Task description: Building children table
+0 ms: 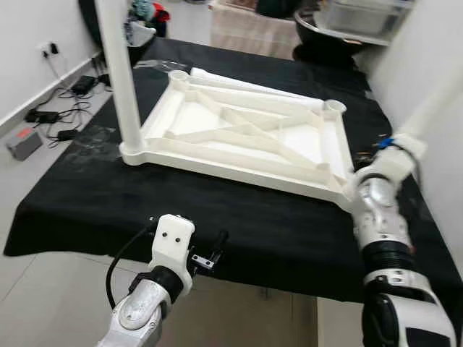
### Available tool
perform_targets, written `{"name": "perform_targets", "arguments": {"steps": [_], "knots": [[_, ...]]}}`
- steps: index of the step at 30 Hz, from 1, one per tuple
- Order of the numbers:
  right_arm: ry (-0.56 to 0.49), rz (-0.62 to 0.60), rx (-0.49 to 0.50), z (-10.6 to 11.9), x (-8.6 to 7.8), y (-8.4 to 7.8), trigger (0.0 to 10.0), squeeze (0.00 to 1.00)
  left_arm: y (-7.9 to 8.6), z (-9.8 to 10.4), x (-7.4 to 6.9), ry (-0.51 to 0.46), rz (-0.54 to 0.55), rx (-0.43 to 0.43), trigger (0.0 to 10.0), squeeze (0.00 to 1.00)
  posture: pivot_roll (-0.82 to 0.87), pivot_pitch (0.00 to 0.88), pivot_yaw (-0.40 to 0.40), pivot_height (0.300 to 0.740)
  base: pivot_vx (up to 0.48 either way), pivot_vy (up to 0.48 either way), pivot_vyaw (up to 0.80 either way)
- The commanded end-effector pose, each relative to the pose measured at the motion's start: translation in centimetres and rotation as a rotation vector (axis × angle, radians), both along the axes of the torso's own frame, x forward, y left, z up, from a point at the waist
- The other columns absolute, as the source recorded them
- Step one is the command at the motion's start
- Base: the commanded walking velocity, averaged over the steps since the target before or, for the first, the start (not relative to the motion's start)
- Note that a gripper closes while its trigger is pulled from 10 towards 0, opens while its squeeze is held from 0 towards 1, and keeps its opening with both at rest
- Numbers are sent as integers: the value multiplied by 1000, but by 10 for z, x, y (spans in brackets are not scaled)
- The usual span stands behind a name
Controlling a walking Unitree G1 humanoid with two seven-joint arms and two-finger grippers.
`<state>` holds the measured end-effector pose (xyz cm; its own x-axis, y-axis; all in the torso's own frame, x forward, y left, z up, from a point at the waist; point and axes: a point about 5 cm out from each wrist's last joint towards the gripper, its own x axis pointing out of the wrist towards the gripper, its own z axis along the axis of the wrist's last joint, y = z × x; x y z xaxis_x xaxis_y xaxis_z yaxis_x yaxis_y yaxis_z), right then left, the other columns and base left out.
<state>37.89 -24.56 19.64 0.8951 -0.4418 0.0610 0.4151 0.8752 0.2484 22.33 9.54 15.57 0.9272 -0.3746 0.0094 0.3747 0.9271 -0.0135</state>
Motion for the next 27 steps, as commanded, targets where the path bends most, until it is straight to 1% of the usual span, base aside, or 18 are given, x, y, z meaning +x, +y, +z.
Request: {"name": "perform_targets", "arguments": {"steps": [1, 2, 3, 4, 5, 7, 8, 10, 12, 13, 14, 16, 21, 22, 23, 25, 26, 27], "knots": [[-75, 77, -6, 12, 4, 7, 10000, 1000, -1, -6, -1, 27, -7, 5, 10000, 0, 79, 158, -122, 740, 0, 0, 0], [-75, 77, -6, 12, 4, 7, 10000, 1000, -1, -6, -1, 27, -7, 5, 10000, 0, 79, 158, -122, 740, 0, 0, 0], [-98, 252, 52, 12, 8, 20, 10000, 0, -1, -6, -1, 27, -6, 5, 10000, 0, 80, 158, -123, 740, 0, 0, 0], [-121, 464, 110, 12, 9, 32, 10000, 0, -2, -5, -1, 26, -4, 4, 10000, 0, 78, 160, -126, 740, 0, 0, 0], [-121, 464, 110, 12, 9, 32, 10000, 0, -2, -5, -1, 26, -4, 4, 10000, 0, 78, 160, -126, 740, 0, 0, 0], [-176, 890, 197, 12, -6, 49, 10000, 0, -2, -5, -1, 26, -3, 3, 10000, 0, 79, 161, -128, 740, 0, 0, 0], [-176, 890, 197, 12, -6, 49, 10000, 0, -2, -5, -1, 26, -3, 3, 10000, 0, 79, 161, -128, 740, 0, 0, 0], [-216, 1209, 199, 14, -30, 53, 10000, 0, -2, -5, -1, 25, -2, 2, 10000, 0, 79, 160, -128, 740, 0, 0, 0], [-216, 1209, 199, 14, -30, 53, 10000, 0, -2, -5, -1, 25, -2, 2, 10000, 0, 79, 160, -128, 740, 0, 0, 0], [-216, 1389, 176, 14, -42, 52, 10000, 0, -2, -5, -1, 26, 0, 2, 10000, 0, 81, 163, -129, 740, 0, 0, 0], [-207, 1440, 159, 13, -45, 52, 10000, 0, -2, -5, -1, 26, 1, 2, 10000, 0, 80, 162, -128, 740, 0, 0, 0], [-199, 1493, 116, 14, -47, 52, 10000, 0, -1, -5, -1, 26, 1, 2, 10000, 0, 79, 163, -126, 740, 0, 0, 0], [-180, 1527, 59, 14, -47, 56, 10000, 0, -1, -5, -1, 25, 1, 2, 10000, 0, 79, 162, -124, 740, 0, 0, 0], [-159, 1518, 36, 12, -44, 59, 471, 0, -1, -5, -1, 26, 0, 2, 10000, 0, 81, 161, -125, 740, 0, 0, 0], [-134, 1463, 5, 11, -39, 62, 0, 0, -1, -5, -1, 26, -1, 3, 10000, 0, 82, 162, -126, 740, 0, 0, 0], [-122, 1365, -31, 11, -30, 63, 0, 0, -1, -5, -1, 27, 0, 3, 10000, 0, 81, 162, -125, 740, 0, 0, 0], [-122, 1365, -31, 11, -30, 63, 0, 0, -1, -5, -1, 27, 0, 3, 10000, 0, 81, 162, -125, 740, 0, 0, 0], [-132, 1280, -30, 13, -23, 61, 0, 0, -1, -5, -1, 27, 0, 3, 10000, 0, 82, 163, -125, 740, 0, 0, 0]]}}
